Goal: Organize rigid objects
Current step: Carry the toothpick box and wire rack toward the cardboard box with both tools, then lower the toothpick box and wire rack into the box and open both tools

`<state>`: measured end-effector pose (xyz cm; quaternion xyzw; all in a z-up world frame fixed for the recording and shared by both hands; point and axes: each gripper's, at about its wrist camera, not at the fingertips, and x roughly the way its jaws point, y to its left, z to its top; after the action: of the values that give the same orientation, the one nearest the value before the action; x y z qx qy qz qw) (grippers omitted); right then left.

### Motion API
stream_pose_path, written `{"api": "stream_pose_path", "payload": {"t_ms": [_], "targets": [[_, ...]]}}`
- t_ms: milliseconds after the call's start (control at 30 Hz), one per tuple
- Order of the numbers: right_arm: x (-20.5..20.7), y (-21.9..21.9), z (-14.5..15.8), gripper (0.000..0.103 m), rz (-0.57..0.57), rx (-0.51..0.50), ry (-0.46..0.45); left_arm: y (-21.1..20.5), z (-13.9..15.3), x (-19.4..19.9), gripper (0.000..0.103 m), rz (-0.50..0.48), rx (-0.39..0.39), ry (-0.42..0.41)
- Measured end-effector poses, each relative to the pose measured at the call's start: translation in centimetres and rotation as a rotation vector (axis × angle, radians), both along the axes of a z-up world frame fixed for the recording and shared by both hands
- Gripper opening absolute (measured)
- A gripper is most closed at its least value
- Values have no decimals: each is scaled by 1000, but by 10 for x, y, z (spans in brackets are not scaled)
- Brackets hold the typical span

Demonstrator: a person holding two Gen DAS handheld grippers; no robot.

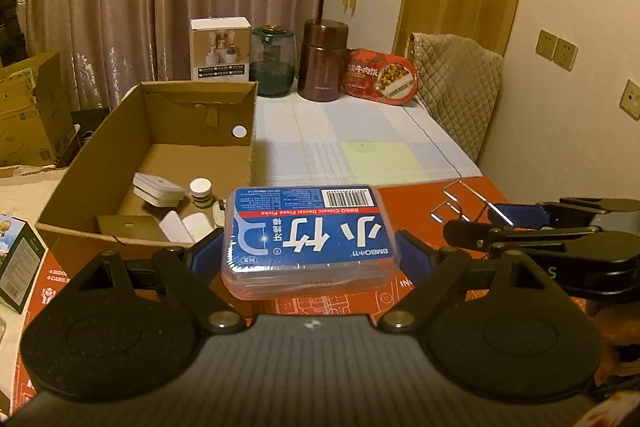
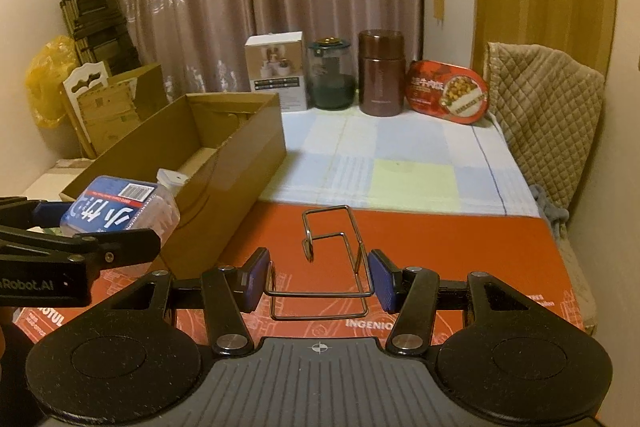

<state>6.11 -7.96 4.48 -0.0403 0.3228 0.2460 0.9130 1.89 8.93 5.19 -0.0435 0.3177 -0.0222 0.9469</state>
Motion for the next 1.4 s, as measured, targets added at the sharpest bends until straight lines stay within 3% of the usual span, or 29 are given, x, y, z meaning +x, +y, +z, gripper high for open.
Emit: {"api": "stream_pose_path", "payload": {"t_ms": [267,567,767,1033,1400], "targets": [[22,38,15,50,73,35,-12,45,13,9,86,50,-26,-8],[70,102,22,50,153,66,27,117,19,44,86,114,39,9],[99,143,12,50,184,71,83,158,3,74,86,126,72,63],[117,177,-5,50,214,43,112,173,-24,99,86,97,100,115],[125,190,-16,50,212,28,114,173,-42,116,86,59,119,150]]}}
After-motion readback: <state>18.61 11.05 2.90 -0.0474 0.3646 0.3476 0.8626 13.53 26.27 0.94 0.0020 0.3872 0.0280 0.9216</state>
